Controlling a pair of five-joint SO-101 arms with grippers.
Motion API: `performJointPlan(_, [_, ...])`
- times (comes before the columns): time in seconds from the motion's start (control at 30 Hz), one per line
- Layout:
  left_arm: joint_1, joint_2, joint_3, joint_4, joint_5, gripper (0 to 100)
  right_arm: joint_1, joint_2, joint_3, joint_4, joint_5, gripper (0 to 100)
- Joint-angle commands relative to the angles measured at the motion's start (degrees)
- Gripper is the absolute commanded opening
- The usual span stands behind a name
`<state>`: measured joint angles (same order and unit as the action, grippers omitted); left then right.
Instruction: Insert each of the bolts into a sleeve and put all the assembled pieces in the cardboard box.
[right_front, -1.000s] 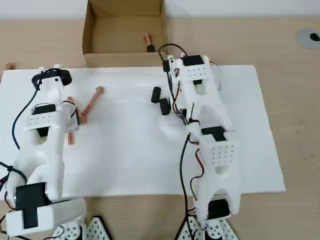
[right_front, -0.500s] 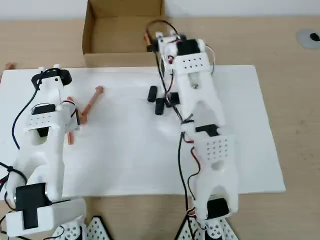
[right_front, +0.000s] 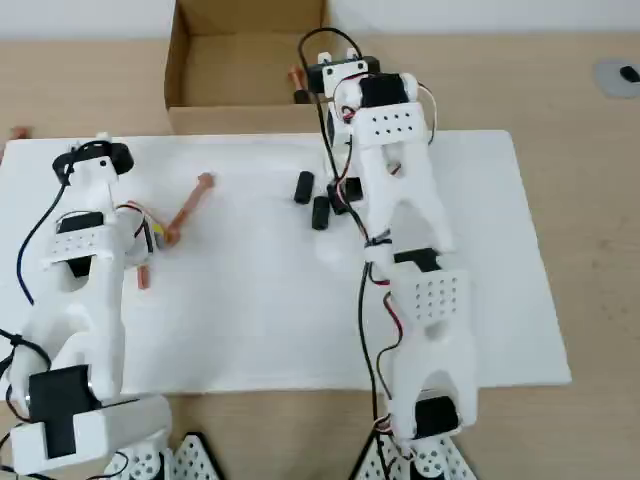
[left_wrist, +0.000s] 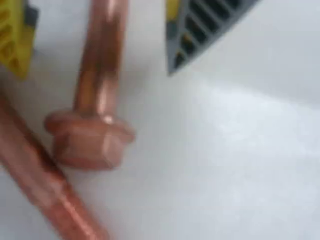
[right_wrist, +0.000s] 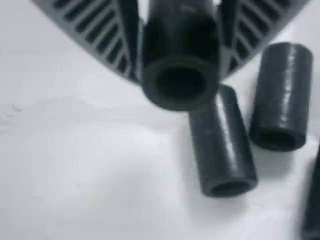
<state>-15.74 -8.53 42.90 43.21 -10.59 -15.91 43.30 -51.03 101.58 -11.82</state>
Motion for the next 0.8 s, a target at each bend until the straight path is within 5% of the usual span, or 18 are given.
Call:
performJointPlan(0.0, [-0.1,-1.0,2.0,-5.5,0.5,20,-0.7,-0.7,-3.6,0.9,-0.3,1.0])
performJointPlan(0.17, [-0.1,-1.0,3.7,-7.1,0.5,18,-0.5,-0.7,-3.6,0.9,-0.3,1.0])
performJointPlan(0.33, [-0.1,-1.1,3.7,-7.2,0.5,0,-0.4,-0.7,-3.7,0.9,-0.3,1.0])
performJointPlan(0.63, [-0.3,-2.2,2.9,-6.8,2.6,1,-0.5,-0.7,-3.7,0.9,-0.3,1.0])
performJointPlan(0.77, [0.9,-8.8,-2.8,4.5,3.3,1,-0.9,-0.8,-3.8,0.9,-0.3,1.0])
